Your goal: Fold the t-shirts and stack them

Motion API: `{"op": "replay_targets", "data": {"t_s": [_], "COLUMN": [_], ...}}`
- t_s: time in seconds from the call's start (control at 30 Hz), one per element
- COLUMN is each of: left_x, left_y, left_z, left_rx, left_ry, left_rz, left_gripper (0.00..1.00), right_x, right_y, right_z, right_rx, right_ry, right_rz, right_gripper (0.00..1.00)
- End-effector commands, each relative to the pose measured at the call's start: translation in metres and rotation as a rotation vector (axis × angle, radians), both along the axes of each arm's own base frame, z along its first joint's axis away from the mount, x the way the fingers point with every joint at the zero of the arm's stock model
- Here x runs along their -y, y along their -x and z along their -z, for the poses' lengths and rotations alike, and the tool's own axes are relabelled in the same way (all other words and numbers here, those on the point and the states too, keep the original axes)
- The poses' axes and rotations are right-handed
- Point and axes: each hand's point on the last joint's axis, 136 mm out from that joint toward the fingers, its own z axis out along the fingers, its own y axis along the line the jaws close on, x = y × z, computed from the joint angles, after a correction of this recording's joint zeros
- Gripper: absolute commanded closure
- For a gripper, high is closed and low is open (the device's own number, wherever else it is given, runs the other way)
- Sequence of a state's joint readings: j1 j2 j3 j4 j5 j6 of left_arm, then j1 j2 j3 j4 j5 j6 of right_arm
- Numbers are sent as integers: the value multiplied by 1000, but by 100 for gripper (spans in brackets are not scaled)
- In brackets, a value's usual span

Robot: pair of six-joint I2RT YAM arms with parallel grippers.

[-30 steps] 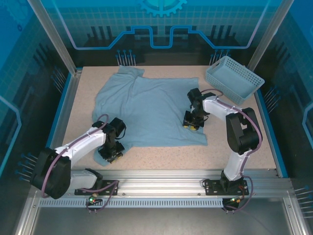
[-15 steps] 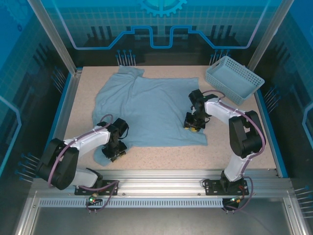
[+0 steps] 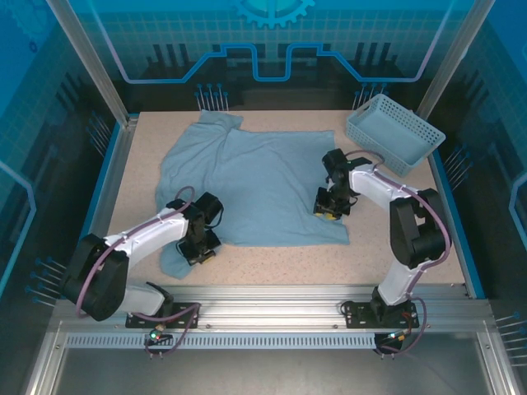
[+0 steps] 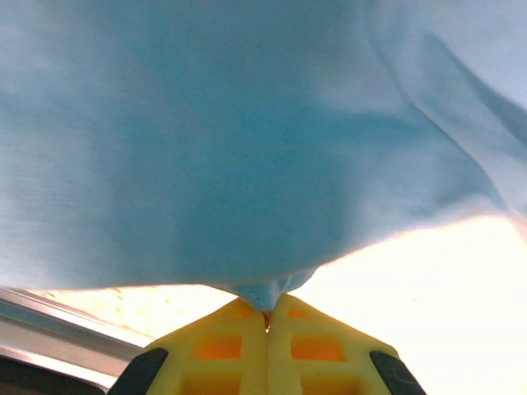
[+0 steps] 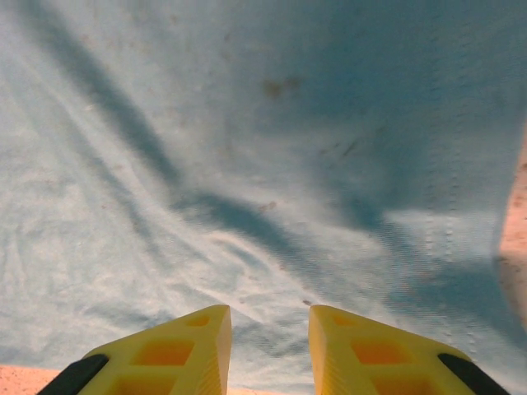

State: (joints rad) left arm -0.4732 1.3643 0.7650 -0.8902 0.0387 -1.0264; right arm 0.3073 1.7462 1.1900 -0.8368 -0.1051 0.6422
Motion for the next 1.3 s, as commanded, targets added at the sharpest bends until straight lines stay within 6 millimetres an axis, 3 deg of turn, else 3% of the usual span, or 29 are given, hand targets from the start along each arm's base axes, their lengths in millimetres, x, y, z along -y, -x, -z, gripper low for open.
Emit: {"op": "replay_targets", "data": {"t_s": [0.0,0.5,0.6,0.7,0.87,1.03,1.13,1.27], "left_x": [19,93,94,76,21,-35,-54,-62], "left_y": [15,-1,-13,-27,-71,-119,-141,-162], "left_z": [-15,-21,-32,-49,-50,-19,-4,21], "left_rx": [-62,-84,-26,18,88,98,86,33], "left_ry": [81,238,243,202,163,134,100,85], "left_rz": [-6,81,110,95,-61,-220,-233,-221], "left_gripper": [100,100,65,55,56,61,61,62], "right_x": [15,29,27,24,18,6,10,24], "right_y": [2,5,6,3,-12,-43,-56,-75], "right_z": [-8,-1,-1,-2,5,16,34,44], "right_rx": [4,-22,-17,-3,8,13,-51,-96], "right_ry": [35,84,71,58,43,33,64,68], "right_rz": [9,17,20,18,28,25,44,110], "right_gripper": [69,69,69,68,68,68,69,69]}}
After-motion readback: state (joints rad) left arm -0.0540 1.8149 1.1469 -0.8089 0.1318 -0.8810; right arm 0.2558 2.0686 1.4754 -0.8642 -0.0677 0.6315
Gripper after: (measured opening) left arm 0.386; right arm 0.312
